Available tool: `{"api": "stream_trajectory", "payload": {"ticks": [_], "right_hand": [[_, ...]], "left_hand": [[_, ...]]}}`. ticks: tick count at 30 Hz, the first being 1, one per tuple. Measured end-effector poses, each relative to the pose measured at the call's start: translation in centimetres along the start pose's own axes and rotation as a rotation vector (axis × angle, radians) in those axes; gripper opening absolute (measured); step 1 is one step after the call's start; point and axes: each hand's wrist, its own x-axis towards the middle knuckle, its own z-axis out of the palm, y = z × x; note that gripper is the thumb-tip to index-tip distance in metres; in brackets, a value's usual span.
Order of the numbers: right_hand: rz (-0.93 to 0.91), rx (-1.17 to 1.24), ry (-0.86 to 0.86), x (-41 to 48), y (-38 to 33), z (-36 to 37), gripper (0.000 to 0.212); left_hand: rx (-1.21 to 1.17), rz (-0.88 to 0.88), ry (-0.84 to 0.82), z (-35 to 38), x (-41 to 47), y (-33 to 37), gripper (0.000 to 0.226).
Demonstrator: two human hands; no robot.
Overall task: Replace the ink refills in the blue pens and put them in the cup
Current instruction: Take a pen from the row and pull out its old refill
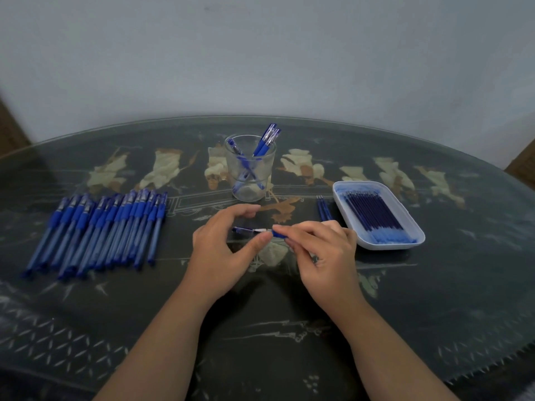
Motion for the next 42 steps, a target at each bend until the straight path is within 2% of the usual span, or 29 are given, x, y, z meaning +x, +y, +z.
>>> {"api": "stream_trajectory", "payload": {"ticks": [3, 8, 12, 15, 19, 23, 24, 27, 29, 34, 42], "right_hand": [[-0.004, 0.003, -0.001, 0.0, 0.0, 0.0, 0.032], [0.001, -0.002, -0.017, 0.0, 0.1, 0.0, 0.035], [-0.004, -0.009, -0.016, 0.0, 0.1, 0.0, 0.032], [-0.001, -0.017, -0.026, 0.0, 0.0, 0.0, 0.033], [0.007, -0.009, -0.02, 0.0, 0.1, 0.0, 0.033], [0.002, -0.011, -0.017, 0.0, 0.0, 0.0, 0.03], [0.001, -0.011, -0.017, -0.1, 0.0, 0.0, 0.03], [0.001, -0.006, -0.016, 0.0, 0.1, 0.0, 0.032], [0.001, -0.004, -0.014, 0.0, 0.1, 0.0, 0.033], [-0.003, -0.006, -0.012, 0.0, 0.1, 0.1, 0.033], [0.006, 0.016, 0.001, 0.0, 0.2, 0.1, 0.034]], "left_hand": [[0.023, 0.032, 0.004, -0.1, 0.1, -0.1, 0.026], [-0.007, -0.053, -0.029, -0.3, 0.0, 0.6, 0.043], [-0.084, -0.079, -0.022, -0.5, 0.0, 0.9, 0.014], [-0.077, -0.112, -0.008, -0.6, 0.1, 1.0, 0.007], [-0.118, -0.147, -0.041, -0.8, 0.0, 1.2, 0.03], [-0.129, -0.178, -0.009, -0.7, 0.1, 1.1, 0.007], [-0.131, -0.193, 0.006, -0.7, 0.1, 1.1, 0.007], [-0.146, -0.209, -0.016, -0.7, 0.0, 1.5, 0.026], [-0.185, -0.215, -0.046, -0.9, 0.0, 1.7, 0.027], [-0.171, -0.243, 0.007, -0.9, 0.1, 1.3, 0.008], [-0.257, -0.296, 0.054, -1.1, 0.2, 1.2, 0.002]]}}
